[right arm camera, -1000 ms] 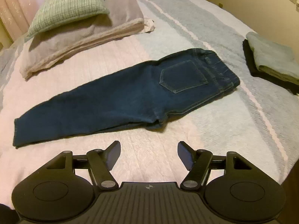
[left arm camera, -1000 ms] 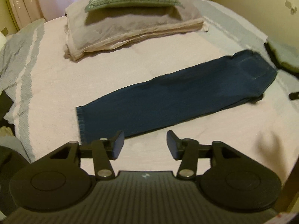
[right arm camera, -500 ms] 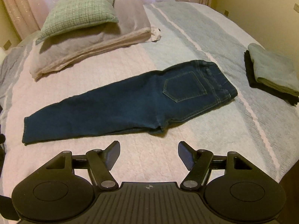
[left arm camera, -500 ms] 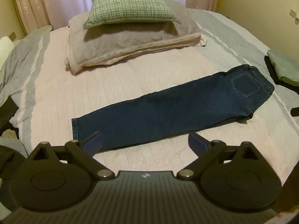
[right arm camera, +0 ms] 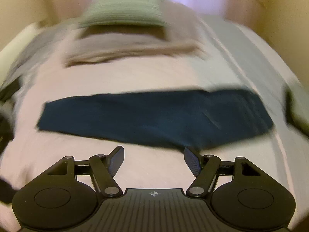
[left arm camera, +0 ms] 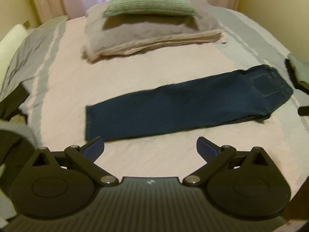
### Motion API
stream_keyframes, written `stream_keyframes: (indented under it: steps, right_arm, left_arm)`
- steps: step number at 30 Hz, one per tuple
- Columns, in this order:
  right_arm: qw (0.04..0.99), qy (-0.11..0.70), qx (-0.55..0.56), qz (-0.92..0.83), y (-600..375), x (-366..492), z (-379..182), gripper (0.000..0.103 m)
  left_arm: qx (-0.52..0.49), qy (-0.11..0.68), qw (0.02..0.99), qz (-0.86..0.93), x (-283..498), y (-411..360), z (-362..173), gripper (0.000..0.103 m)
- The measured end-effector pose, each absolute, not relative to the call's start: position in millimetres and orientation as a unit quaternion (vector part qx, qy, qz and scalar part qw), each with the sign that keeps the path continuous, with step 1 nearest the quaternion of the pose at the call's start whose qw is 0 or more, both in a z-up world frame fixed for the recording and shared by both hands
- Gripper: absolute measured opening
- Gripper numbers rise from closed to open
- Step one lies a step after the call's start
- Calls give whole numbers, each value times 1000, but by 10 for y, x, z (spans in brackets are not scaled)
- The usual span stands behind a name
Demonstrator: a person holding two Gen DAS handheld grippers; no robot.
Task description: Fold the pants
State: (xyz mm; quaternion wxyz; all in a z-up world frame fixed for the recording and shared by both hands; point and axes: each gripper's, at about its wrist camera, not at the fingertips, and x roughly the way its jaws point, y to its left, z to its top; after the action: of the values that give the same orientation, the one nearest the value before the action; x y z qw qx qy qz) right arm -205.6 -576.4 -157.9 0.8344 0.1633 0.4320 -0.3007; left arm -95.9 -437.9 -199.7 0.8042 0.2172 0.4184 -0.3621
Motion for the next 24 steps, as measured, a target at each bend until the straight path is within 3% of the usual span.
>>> stream_keyframes:
  steps: [11, 13, 15, 24]
  right_arm:
    - [900, 418, -74, -105, -4367, -197, -2520, 65]
    - [898, 418, -109, -83, -4164, 131, -2857, 61]
    - [892, 425, -143, -58, -4031, 463, -3220, 44]
    - [853, 422, -307, -1, -3595, 1384, -4379, 36]
  left_arm:
    - [203, 455, 818, -290, 80, -3391, -2763, 101]
    - [212, 449, 817, -294, 339, -3294, -2951, 101]
    - [234, 439, 813, -302, 587, -3243, -3151, 101]
    - [266, 402, 806, -344, 1299, -3109, -3636, 101]
